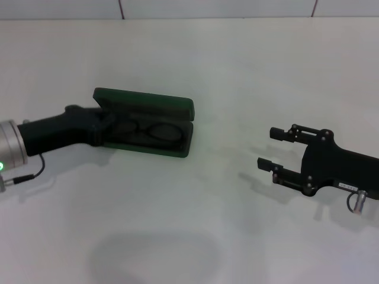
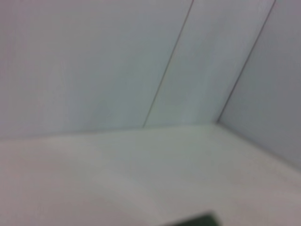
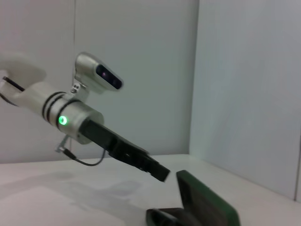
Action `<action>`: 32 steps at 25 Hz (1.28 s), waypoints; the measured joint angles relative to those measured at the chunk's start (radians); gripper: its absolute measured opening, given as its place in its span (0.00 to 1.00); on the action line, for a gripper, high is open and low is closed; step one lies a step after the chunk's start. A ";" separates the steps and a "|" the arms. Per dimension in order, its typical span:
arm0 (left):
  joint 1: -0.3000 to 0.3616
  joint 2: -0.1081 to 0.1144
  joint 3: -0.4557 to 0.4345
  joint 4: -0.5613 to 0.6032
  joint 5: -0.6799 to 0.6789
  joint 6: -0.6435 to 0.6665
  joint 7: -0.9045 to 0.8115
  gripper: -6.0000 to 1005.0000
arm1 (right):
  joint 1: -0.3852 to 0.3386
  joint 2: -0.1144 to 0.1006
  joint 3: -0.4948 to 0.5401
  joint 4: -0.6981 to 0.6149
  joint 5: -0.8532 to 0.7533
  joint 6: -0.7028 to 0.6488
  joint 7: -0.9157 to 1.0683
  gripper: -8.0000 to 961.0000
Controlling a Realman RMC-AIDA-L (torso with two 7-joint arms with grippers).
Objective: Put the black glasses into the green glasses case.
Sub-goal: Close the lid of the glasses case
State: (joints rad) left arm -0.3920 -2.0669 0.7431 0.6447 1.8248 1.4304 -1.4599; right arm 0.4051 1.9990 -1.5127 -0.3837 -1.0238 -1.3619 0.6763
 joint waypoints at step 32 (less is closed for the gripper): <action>-0.137 -0.027 0.502 0.226 0.064 -0.664 -0.674 0.03 | 0.006 0.011 0.025 0.007 -0.021 0.028 -0.022 0.76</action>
State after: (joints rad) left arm -0.5294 -2.0939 1.2451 0.8710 1.8890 0.7665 -2.1335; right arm 0.4106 2.0102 -1.4879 -0.3772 -1.0444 -1.3341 0.6546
